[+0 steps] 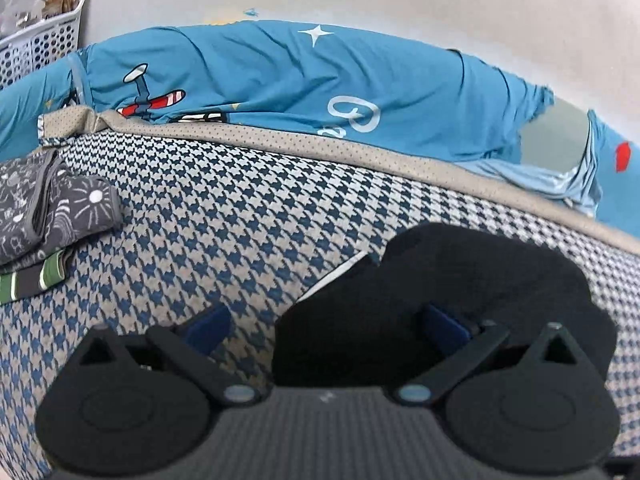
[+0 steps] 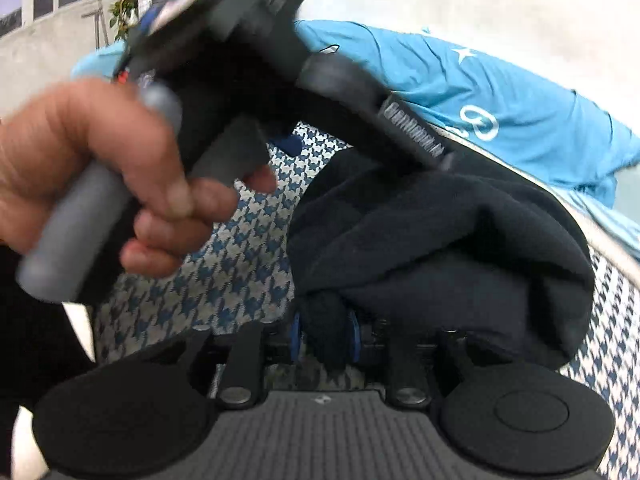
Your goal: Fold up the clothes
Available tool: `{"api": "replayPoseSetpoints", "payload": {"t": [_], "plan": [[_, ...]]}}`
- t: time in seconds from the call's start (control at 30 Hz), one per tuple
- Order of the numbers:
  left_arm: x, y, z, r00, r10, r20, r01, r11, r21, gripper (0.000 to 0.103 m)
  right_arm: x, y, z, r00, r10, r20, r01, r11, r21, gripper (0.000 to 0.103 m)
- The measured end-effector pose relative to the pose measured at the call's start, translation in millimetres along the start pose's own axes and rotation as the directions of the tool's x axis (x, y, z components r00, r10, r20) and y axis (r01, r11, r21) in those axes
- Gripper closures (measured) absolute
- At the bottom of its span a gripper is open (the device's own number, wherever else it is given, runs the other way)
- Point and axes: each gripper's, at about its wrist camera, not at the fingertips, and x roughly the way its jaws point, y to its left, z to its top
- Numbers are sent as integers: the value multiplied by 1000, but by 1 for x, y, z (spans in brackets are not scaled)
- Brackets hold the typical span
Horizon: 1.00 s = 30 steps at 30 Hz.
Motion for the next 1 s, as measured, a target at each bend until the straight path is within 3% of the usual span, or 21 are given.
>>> {"api": "replayPoseSetpoints", "payload": {"t": [0.17,0.4,0.6,0.9,1.0], "plan": [[1,11,-5,1000,10,-19,-10,1000,2,0,-20,-22,-2,999,21,30,-24,996,91,62],[9,25,-13,998,22,-53,-22,1000,-4,0,-42,-64,-9,997,-16,81,-6,966,258,57],[12,27,-19,997,25,-71,-26,1000,-7,0,-66,-90,-14,990,-11,143,-60,876,478,47],[11,27,-26,997,24,-73,-23,1000,13,0,-43,-116,-3,974,12,227,-170,700,693,42],[10,27,-28,997,19,-77,-18,1000,18,0,-35,-116,0,971,-7,237,-169,682,711,42]]}}
